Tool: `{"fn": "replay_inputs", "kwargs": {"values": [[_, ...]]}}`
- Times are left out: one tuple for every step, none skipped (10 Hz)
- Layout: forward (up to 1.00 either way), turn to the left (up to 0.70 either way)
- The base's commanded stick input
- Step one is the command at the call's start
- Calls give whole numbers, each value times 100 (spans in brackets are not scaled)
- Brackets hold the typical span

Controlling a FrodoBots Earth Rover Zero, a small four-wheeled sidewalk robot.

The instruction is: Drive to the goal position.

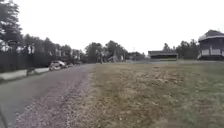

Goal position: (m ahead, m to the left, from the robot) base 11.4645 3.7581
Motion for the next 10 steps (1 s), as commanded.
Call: {"fn": "replay_inputs", "kwargs": {"values": [[70, 0], [70, 0], [70, 0], [70, 0], [70, 0], [70, 0], [70, 0], [70, 0], [70, 0], [70, 0]]}}
